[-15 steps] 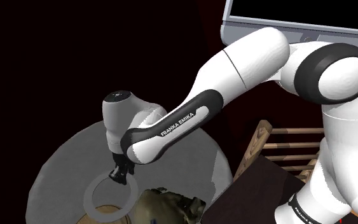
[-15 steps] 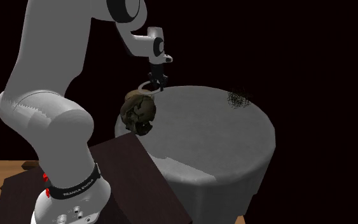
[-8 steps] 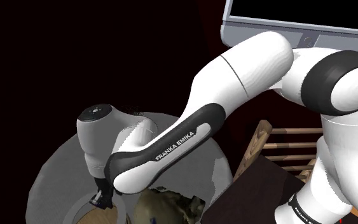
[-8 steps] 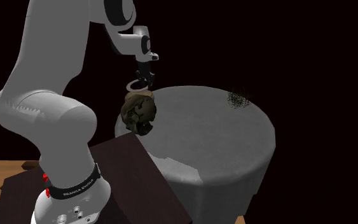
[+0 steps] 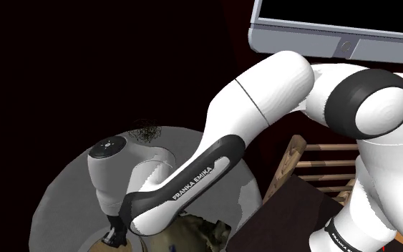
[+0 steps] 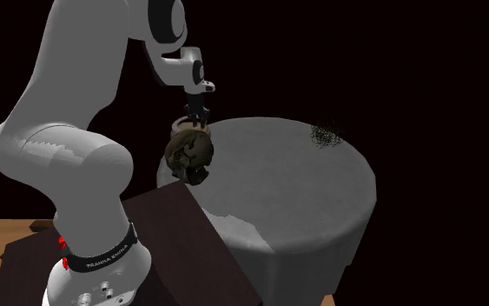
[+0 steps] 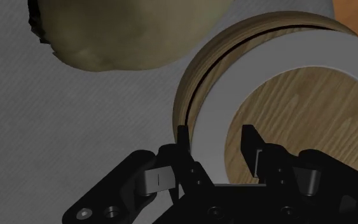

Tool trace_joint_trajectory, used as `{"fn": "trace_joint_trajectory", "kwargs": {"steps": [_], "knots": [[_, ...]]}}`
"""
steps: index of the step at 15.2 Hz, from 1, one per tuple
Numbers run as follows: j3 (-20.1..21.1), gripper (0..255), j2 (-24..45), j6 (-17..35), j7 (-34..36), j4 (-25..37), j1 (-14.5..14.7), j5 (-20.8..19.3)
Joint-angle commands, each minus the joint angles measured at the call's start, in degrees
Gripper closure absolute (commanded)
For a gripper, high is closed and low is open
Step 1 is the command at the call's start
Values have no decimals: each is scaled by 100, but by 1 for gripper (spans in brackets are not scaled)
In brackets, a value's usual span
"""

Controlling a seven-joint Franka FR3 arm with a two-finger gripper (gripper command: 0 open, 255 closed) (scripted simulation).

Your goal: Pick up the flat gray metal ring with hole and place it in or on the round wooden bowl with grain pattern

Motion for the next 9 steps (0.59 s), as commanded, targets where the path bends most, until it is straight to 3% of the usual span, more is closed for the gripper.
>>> {"fn": "trace_joint_trajectory", "kwargs": {"steps": [1, 9], "knots": [[-27, 255, 108, 102, 8, 8, 11, -31], [-89, 255, 357, 320, 47, 36, 55, -101]]}}
